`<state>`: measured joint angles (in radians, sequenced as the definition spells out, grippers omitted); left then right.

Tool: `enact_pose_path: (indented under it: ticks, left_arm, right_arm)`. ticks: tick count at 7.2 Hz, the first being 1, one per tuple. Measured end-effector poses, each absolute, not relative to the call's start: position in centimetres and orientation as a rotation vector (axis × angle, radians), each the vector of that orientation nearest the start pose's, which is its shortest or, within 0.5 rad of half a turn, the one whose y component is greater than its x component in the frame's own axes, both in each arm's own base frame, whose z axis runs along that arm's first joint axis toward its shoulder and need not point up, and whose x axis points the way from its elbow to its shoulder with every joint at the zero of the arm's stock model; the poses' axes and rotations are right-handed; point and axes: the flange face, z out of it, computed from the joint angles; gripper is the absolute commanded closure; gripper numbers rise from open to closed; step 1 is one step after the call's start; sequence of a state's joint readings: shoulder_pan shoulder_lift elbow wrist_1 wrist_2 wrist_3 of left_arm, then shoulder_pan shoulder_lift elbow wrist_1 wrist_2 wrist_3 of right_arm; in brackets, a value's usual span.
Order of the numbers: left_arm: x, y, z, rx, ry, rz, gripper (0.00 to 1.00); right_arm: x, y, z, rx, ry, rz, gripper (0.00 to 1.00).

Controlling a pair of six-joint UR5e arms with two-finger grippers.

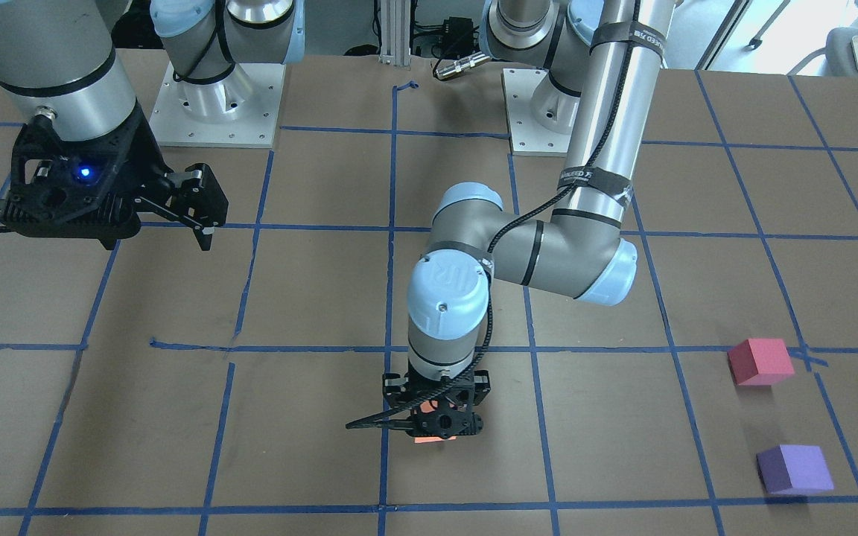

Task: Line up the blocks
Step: 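Carry the orange cube with the left gripper toward the purple cube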

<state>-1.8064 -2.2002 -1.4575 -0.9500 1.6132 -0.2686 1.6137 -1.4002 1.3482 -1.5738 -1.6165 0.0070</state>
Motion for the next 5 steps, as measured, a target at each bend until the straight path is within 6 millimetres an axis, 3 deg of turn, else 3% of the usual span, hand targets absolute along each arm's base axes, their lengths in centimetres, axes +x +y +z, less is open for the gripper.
enact_pose_path:
  ticks: [2, 5]
  left_arm:
    - [-18.2, -66.7, 23.7, -0.008, 3.102, -0.159, 1.0]
    - [1.0, -67.6, 24.4, 0.058, 3.082, -0.1, 1.0]
  right_arm:
    - [15.3, -56.5, 50.4, -0.047, 3.184, -0.078, 0.0]
    - [15.3, -56.3, 50.5, -0.043, 3.183, -0.074, 0.0]
